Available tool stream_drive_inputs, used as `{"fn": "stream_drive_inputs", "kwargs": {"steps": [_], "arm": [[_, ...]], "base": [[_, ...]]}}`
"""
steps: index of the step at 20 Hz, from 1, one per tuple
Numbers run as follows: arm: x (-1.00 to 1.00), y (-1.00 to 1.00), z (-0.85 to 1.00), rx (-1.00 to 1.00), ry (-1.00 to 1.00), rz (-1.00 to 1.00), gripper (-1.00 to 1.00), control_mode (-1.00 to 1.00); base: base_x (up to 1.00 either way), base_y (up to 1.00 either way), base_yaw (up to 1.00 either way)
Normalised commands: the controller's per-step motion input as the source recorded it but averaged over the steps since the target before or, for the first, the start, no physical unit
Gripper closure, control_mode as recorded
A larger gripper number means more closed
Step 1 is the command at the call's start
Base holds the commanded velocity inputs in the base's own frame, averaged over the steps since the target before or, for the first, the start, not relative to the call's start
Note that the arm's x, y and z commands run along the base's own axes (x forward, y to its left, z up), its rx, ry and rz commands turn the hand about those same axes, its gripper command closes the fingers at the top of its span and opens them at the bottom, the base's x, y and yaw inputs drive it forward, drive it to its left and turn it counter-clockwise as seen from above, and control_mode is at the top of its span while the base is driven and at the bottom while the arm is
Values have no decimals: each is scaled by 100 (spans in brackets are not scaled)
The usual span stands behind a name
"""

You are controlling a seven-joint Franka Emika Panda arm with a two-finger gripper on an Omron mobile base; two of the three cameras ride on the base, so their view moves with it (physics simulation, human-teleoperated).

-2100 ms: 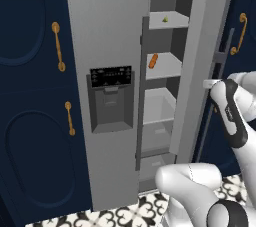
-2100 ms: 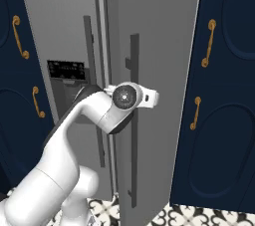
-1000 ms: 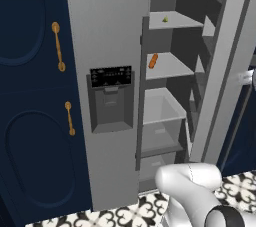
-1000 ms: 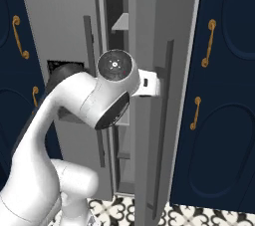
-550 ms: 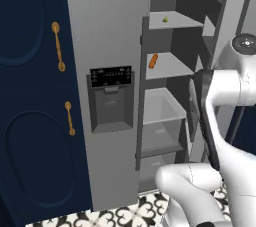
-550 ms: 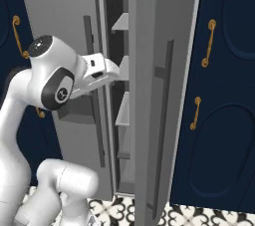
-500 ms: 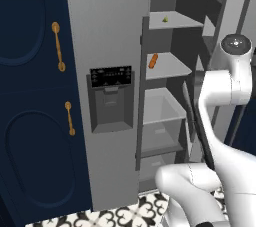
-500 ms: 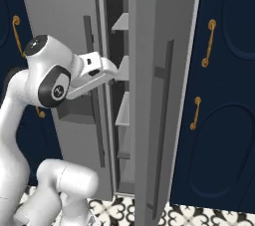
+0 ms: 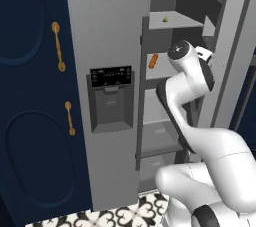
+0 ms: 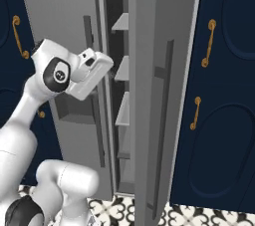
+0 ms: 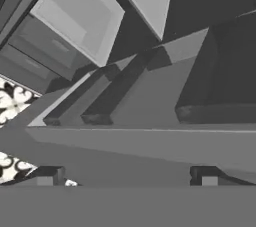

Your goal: Grab a lemon wedge from the fridge and one ice cube from the ice bowl, and put them in the glass of lemonade.

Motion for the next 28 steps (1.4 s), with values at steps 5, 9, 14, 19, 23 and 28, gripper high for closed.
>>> {"fn": "stream_drive_inputs", "kwargs": {"steps": [5,9,14,19,23,28], "arm": [[99,-36,-5,-4,12,1,-100,-100],[100,-31,-17,-4,15,0,-100,-100],[24,-77,-21,-3,11,-7,-100,-100],[-44,-100,-28,0,0,-21,-100,-100],[-76,-97,-18,0,-12,-14,-100,-100],[-78,-2,6,-2,-33,0,-100,-100]], "base": [[0,0,0],[0,0,0],[0,0,0],[0,0,0],[0,0,0],[0,0,0]]}}
